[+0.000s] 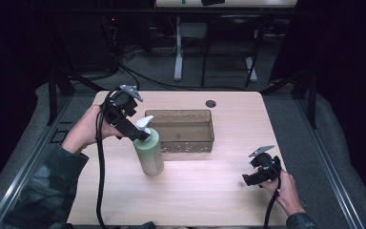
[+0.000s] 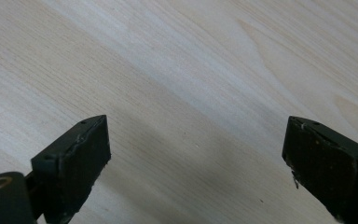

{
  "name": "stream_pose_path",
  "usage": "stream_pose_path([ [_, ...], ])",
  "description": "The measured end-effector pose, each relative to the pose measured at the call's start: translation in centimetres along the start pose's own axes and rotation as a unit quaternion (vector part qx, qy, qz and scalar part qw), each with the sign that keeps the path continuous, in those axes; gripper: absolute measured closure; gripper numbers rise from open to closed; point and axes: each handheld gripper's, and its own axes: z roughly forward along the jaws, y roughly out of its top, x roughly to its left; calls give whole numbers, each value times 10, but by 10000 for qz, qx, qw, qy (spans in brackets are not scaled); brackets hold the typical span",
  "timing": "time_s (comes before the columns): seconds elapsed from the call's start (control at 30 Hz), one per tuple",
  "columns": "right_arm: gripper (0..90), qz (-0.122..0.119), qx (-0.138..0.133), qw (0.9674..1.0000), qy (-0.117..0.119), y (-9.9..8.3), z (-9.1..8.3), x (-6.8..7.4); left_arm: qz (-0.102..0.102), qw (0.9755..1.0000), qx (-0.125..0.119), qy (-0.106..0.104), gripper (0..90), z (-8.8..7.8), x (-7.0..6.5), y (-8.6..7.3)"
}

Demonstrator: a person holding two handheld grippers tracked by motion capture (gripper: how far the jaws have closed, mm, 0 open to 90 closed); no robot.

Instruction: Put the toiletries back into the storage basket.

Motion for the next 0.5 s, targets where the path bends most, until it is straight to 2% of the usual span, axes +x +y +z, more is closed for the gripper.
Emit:
stream_pose_path([
  [0.07, 74, 15, 19, 10000, -1, 0, 0, -1, 78, 9999, 83, -58, 152, 2, -2, 3],
  [0.17, 95, 1, 34, 10000, -20, -1, 0, -1, 130, 9998, 158, -85, 197, 5, -4, 6],
  [0.23, 96, 16, 43, 10000, -11, -1, -1, -1, 129, 9997, 166, -93, 244, 7, -4, 7],
  [0.3, 97, -8, 49, 10000, -20, -1, -1, 0, 73, 9998, 174, -78, 359, 9, -4, 8],
  [0.5, 98, 22, 34, 10000, -10, -1, -1, -1, 69, 9997, 226, -7, 480, 13, -2, 10],
])
